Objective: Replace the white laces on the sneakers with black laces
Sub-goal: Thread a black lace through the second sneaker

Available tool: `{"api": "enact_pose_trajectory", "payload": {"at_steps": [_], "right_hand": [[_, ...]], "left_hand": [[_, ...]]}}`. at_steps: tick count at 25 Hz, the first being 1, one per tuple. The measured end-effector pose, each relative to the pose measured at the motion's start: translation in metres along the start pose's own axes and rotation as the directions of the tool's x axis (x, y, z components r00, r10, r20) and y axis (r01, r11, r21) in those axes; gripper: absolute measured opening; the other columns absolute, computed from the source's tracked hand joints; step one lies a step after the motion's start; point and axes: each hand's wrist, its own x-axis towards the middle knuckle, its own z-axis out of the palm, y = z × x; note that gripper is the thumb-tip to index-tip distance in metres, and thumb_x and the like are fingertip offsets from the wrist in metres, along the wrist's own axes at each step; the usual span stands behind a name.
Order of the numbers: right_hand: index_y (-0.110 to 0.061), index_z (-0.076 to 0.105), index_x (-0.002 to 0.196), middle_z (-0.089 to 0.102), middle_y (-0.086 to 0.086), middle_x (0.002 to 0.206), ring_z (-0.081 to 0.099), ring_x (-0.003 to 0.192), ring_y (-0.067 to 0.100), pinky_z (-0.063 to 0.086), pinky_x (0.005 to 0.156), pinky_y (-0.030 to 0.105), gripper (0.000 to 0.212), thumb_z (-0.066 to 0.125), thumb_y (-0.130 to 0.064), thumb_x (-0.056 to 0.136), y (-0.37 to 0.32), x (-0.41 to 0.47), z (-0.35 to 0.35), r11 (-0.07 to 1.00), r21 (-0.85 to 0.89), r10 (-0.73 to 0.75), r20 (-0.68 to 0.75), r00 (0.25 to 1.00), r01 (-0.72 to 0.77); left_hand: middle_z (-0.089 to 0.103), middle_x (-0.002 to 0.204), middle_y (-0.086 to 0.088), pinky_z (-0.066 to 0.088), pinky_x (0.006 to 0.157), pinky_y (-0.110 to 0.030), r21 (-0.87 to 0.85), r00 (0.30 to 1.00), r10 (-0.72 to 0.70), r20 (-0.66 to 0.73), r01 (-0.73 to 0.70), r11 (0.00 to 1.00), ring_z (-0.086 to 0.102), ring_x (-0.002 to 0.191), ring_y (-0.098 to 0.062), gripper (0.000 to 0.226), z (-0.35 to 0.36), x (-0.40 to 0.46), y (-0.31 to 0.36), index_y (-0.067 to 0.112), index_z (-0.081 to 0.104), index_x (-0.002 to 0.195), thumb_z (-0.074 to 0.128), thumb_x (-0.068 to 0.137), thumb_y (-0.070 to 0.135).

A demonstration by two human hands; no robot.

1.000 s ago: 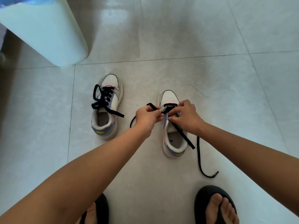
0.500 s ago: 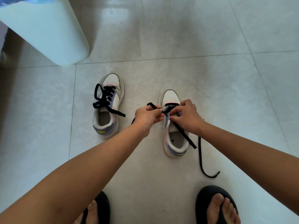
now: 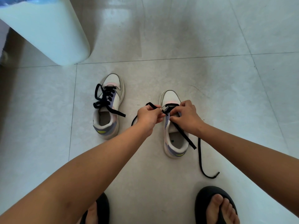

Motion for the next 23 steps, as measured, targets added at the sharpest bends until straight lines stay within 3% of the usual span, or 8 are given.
{"api": "enact_pose_trajectory", "payload": {"at_steps": [4, 8, 11, 14, 16, 18, 21, 23], "right_hand": [[-0.016, 0.07, 0.097, 0.033, -0.001, 0.108, 0.034, 0.113, 0.02, 0.027, 0.09, 0.018, 0.014, 0.066, -0.022, 0.086, 0.001, 0.001, 0.001, 1.0, -0.004, -0.005, -0.007, 1.0, 0.005], [-0.016, 0.07, 0.098, 0.032, -0.001, 0.107, 0.033, 0.11, 0.018, 0.025, 0.088, 0.016, 0.015, 0.066, -0.022, 0.086, 0.001, 0.002, 0.002, 1.0, -0.017, -0.011, 0.005, 1.0, 0.011], [-0.014, 0.071, 0.097, 0.033, 0.0, 0.105, 0.034, 0.109, 0.018, 0.027, 0.087, 0.018, 0.015, 0.065, -0.021, 0.086, -0.001, 0.002, 0.003, 0.997, -0.06, -0.051, 0.015, 0.999, 0.052], [-0.009, 0.068, 0.101, 0.038, 0.007, 0.111, 0.036, 0.108, 0.024, 0.033, 0.087, 0.024, 0.018, 0.057, -0.017, 0.091, -0.004, 0.0, 0.004, 0.975, -0.179, -0.124, 0.032, 0.992, 0.128], [-0.007, 0.064, 0.107, 0.04, 0.012, 0.119, 0.038, 0.107, 0.027, 0.035, 0.088, 0.028, 0.022, 0.05, -0.015, 0.093, -0.006, -0.001, 0.003, 0.934, -0.302, -0.171, 0.091, 0.981, 0.191], [-0.006, 0.061, 0.11, 0.041, 0.014, 0.122, 0.043, 0.104, 0.029, 0.037, 0.084, 0.03, 0.023, 0.047, -0.014, 0.095, -0.008, 0.0, 0.001, 0.858, -0.446, -0.194, 0.179, 0.965, 0.255], [-0.003, 0.058, 0.106, 0.043, 0.015, 0.121, 0.05, 0.096, 0.031, 0.04, 0.074, 0.035, 0.018, 0.048, -0.006, 0.092, -0.013, -0.008, -0.011, 0.749, -0.561, -0.217, 0.296, 0.93, 0.353], [-0.001, 0.06, 0.094, 0.052, 0.018, 0.106, 0.055, 0.085, 0.035, 0.039, 0.06, 0.036, 0.027, 0.059, 0.009, 0.07, -0.008, -0.024, -0.026, 0.633, -0.597, -0.415, 0.276, 0.867, 0.493]], "left_hand": [[0.062, 0.075, -0.004, 0.05, 0.05, -0.016, 0.047, 1.0, -0.008, 0.026, 0.007, 0.999, 0.059, 0.06, -0.01, 0.018, 0.0, 0.0, -0.001, 0.013, 0.058, 0.08, 0.054, 0.091, 0.0], [0.063, 0.072, 0.0, 0.046, 0.054, -0.017, 0.293, 0.991, 0.044, 0.129, -0.081, 0.953, 0.06, 0.057, -0.006, 0.014, -0.003, -0.002, -0.002, 0.013, 0.061, 0.082, 0.058, 0.089, 0.002], [0.067, 0.083, -0.003, 0.045, 0.063, -0.021, 0.526, 0.957, 0.205, 0.204, -0.283, 0.802, 0.059, 0.069, -0.009, 0.007, -0.005, -0.001, -0.002, 0.011, 0.067, 0.091, 0.062, 0.087, 0.009], [0.06, 0.104, -0.003, 0.043, 0.071, -0.022, 0.681, 0.934, 0.31, 0.178, -0.344, 0.646, 0.057, 0.086, -0.012, 0.027, -0.004, -0.012, -0.011, 0.012, 0.056, 0.109, 0.058, 0.09, 0.032], [0.05, 0.122, -0.007, 0.045, 0.083, -0.032, 0.807, 0.942, 0.235, 0.238, -0.326, 0.492, 0.055, 0.105, -0.024, 0.046, -0.002, -0.025, -0.029, 0.01, 0.041, 0.127, 0.049, 0.093, 0.041], [0.054, 0.12, -0.014, 0.041, 0.077, -0.035, 0.895, 0.959, 0.12, 0.258, -0.284, 0.343, 0.056, 0.107, -0.033, 0.043, -0.001, -0.034, -0.049, 0.006, 0.036, 0.125, 0.042, 0.095, 0.036], [0.062, 0.108, -0.017, 0.036, 0.068, -0.033, 0.918, 0.981, 0.135, 0.14, -0.18, 0.354, 0.06, 0.099, -0.035, 0.03, 0.006, -0.032, -0.056, 0.002, 0.041, 0.114, 0.034, 0.098, 0.027], [0.064, 0.106, -0.017, 0.037, 0.066, -0.032, 0.937, 0.973, 0.198, 0.118, -0.175, 0.304, 0.062, 0.097, -0.035, 0.03, 0.012, -0.031, -0.056, 0.001, 0.04, 0.115, 0.032, 0.099, 0.025]]}}
